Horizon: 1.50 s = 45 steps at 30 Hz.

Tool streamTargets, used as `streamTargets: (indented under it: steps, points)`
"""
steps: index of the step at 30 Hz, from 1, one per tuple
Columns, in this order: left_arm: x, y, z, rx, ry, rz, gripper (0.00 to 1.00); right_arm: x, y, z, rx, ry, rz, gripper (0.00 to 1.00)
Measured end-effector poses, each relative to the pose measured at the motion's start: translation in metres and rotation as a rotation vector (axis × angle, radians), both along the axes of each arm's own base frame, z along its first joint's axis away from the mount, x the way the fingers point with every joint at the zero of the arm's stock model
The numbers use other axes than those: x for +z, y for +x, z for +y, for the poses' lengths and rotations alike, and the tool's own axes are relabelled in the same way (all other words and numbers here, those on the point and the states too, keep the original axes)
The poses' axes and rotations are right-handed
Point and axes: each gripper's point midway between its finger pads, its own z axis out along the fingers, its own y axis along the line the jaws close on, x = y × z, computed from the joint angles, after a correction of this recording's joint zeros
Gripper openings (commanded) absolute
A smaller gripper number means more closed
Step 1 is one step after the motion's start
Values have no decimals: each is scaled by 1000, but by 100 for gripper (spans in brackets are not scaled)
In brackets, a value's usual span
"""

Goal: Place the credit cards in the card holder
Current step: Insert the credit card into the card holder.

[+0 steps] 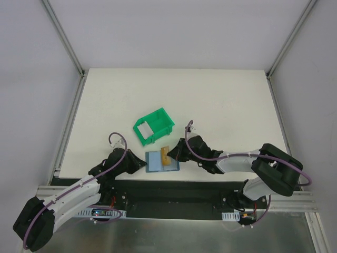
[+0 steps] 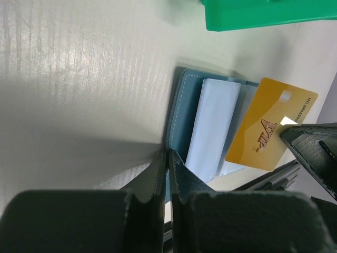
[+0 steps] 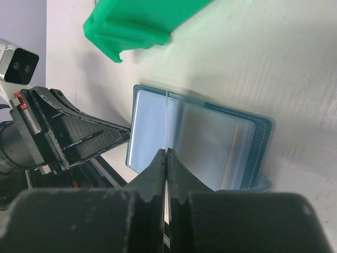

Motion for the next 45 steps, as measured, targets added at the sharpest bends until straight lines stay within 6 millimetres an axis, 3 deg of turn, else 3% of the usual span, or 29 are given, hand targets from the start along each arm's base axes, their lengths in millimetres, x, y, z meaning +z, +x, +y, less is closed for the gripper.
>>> streamTargets:
  steps: [6, 21, 28, 45]
  points:
    - [0, 0, 0, 0, 0, 1, 0, 0, -2, 3, 2, 11, -2, 1]
    - [1, 0, 0, 1, -5, -4, 0, -24, -6, 5, -49, 0, 33, 0]
    - [2, 1, -1, 1, -8, -8, 0, -12, -1, -2, -84, 8, -3, 0]
    - [2, 1, 0, 1, -8, -8, 0, -16, -3, -4, -80, -30, -10, 0]
